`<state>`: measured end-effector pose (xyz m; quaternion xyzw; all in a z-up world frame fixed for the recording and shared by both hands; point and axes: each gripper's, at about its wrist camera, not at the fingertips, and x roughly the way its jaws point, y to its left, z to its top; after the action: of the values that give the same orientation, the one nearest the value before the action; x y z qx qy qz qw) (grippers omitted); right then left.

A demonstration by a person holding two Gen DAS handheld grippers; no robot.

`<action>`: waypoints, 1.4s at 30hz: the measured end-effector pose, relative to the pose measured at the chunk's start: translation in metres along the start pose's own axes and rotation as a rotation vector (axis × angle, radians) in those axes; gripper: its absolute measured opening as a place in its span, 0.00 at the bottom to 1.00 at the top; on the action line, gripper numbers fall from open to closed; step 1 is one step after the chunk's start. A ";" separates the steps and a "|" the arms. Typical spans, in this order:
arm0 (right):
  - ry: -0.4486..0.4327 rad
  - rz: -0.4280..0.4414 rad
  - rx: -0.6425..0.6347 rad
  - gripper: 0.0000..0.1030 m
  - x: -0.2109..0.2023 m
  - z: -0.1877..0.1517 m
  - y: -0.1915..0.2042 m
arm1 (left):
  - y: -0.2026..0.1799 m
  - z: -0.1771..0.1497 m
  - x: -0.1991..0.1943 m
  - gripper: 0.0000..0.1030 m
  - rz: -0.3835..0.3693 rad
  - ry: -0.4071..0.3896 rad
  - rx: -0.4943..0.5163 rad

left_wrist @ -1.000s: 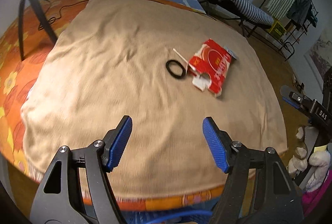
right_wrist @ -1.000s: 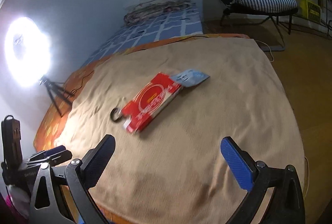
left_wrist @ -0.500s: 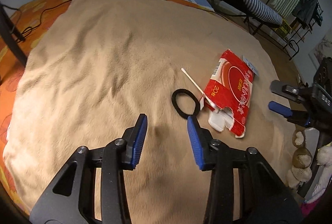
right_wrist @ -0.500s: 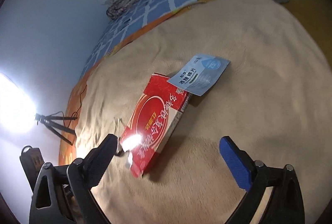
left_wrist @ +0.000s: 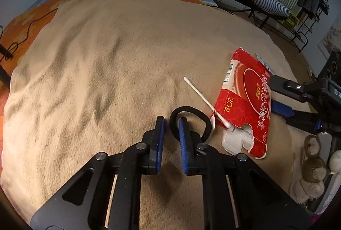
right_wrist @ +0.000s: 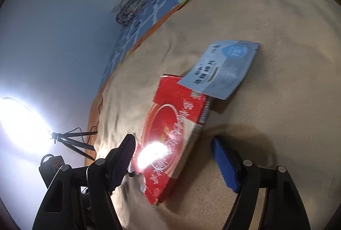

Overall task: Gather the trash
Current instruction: 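Grasp the black hair tie with the left tool while the right tool grasps the red box, then carry the hair tie and red box over to the blue basket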

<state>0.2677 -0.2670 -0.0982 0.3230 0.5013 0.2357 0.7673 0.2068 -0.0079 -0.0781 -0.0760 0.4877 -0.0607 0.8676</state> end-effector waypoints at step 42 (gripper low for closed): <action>-0.180 -0.244 -0.454 0.14 -0.068 -0.036 0.109 | -0.003 -0.029 -0.065 0.03 0.053 -0.053 0.031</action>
<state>0.2039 -0.2302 0.0132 0.0994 0.4007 0.2184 0.8843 0.1484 -0.0018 -0.0381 -0.0510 0.4655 -0.0432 0.8825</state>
